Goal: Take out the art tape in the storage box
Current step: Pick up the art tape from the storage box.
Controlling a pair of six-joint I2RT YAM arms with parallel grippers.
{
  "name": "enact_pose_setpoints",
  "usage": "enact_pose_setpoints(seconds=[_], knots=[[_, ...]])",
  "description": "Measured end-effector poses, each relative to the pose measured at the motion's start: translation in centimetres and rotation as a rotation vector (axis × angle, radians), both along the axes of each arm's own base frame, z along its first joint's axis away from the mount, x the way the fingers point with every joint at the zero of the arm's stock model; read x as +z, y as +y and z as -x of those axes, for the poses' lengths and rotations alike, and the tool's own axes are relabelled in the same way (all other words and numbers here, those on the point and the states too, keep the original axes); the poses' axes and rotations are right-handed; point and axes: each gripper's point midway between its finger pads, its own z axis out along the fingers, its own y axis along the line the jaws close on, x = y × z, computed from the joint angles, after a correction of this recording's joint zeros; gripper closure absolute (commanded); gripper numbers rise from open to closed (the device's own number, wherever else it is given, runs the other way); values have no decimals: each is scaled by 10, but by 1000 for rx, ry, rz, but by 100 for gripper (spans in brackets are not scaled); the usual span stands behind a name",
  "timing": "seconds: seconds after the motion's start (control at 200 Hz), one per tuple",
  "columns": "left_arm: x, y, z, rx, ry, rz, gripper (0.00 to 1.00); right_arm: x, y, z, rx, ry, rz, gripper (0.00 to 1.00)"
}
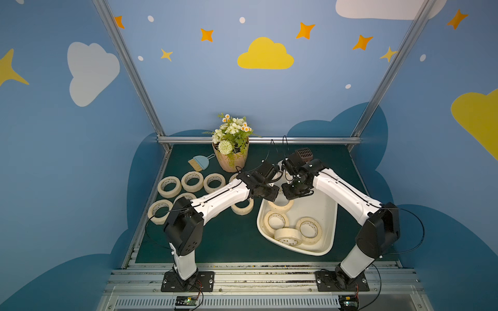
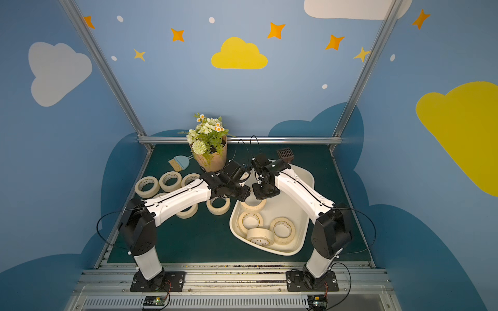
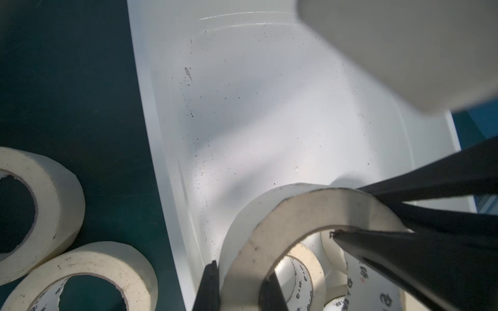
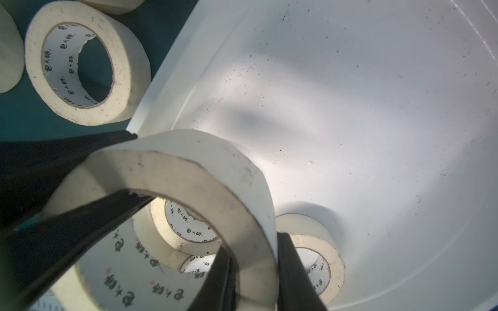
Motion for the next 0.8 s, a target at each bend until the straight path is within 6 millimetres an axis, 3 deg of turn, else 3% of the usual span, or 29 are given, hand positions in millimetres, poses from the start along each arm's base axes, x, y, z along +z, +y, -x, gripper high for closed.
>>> enact_pose_setpoints(seconds=[0.17,0.26,0.42,0.556,0.661,0.801], knots=[[-2,3,0,8,8,-10,96,1,0,-1,-11,-2,-8,49],[-3,8,-3,31,11,-18,96,6,-2,-3,-16,-12,-20,28],[-15,27,-8,88,19,-53,97,22,-11,-6,-44,-50,-49,17],[-27,62,-4,167,37,-97,97,41,-24,-9,-75,-101,-73,16],[-27,108,-2,290,32,-127,96,52,-35,-13,-105,-132,-87,16],[-26,202,1,582,14,-153,97,52,-49,-14,-136,-135,-84,16]])
